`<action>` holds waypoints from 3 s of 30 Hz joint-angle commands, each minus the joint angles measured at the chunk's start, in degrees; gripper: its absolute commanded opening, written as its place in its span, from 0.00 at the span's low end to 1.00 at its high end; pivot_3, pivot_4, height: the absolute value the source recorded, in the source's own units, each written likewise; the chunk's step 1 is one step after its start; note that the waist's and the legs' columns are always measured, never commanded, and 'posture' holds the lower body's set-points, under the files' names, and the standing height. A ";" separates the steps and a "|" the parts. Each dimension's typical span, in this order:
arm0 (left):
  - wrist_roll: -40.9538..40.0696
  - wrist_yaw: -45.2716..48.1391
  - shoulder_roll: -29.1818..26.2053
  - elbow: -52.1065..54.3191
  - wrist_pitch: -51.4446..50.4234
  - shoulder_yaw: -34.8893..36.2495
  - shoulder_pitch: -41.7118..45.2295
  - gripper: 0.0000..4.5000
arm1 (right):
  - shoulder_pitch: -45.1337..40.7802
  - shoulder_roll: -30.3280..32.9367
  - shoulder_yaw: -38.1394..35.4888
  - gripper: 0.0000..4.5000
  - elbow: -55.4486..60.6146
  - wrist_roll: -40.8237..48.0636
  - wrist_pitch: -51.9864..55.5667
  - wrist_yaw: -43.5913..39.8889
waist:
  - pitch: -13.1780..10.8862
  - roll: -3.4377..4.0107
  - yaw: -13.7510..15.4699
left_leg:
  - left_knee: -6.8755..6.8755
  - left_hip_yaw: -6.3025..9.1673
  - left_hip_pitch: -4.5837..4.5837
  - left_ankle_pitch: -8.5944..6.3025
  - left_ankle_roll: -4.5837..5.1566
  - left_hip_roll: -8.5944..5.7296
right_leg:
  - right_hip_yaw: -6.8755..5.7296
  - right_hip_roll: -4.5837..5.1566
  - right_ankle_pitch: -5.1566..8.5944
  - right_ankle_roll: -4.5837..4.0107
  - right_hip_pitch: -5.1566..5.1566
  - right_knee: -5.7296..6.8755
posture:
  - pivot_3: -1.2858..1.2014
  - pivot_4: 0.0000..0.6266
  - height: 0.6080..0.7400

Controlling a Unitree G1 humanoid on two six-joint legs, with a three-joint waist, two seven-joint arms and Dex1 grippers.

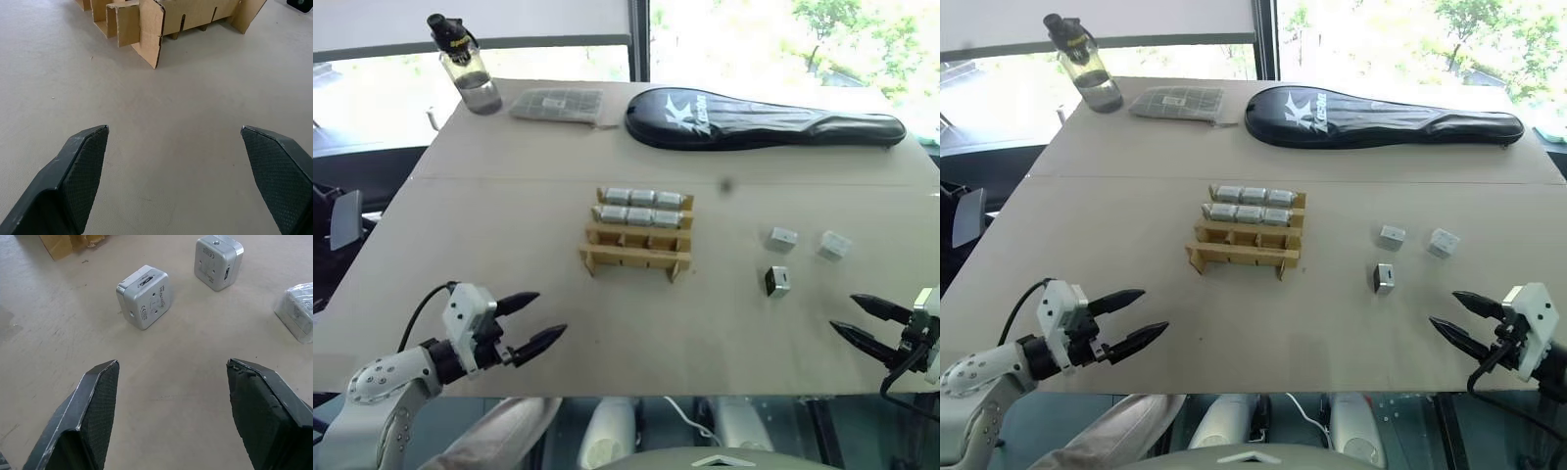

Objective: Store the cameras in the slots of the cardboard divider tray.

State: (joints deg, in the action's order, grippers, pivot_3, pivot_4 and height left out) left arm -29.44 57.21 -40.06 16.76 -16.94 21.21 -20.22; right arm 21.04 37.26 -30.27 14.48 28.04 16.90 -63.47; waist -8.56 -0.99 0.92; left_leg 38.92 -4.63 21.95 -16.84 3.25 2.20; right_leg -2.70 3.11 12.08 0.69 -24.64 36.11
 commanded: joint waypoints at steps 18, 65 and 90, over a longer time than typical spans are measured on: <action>-1.04 1.41 -1.10 2.12 1.77 2.07 -1.60 1.00 | 0.39 0.62 4.83 0.76 3.71 -1.27 1.88 8.66 | 0.01 0.00 -0.06 | 0.00 -0.04 -0.07 -0.01 0.01 0.05 | 0.07 0.02 0.04 0.08 0.00 0.03 | 0.52 0.24 1.00; -11.24 35.27 -19.41 -7.55 1.58 0.27 24.61 1.00 | -7.70 -26.69 33.41 0.57 34.48 -20.53 30.11 63.78 | 0.00 0.02 -1.39 | -0.01 -0.28 -0.02 0.17 -0.32 0.02 | 0.02 -0.15 0.07 0.13 -0.17 0.14 | 0.52 0.24 1.00; -11.70 30.46 -17.06 -9.08 2.37 6.92 21.05 1.00 | -55.88 -9.09 40.63 0.15 3.11 -9.76 16.25 18.39 | -0.19 0.06 -2.11 | -0.12 -0.46 -0.02 0.16 -0.26 0.06 | 0.27 -0.39 -0.09 -0.11 -0.37 0.23 | 0.52 0.24 1.00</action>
State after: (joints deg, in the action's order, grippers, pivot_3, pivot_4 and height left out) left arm -40.67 89.41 -57.51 7.33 -14.80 25.00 1.25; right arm -31.69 28.74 7.63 20.30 17.73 37.83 -39.16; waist -8.75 -0.93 -1.19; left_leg 38.80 -5.11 21.94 -16.68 3.00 2.26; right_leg -2.41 2.71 11.98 0.59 -25.05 36.35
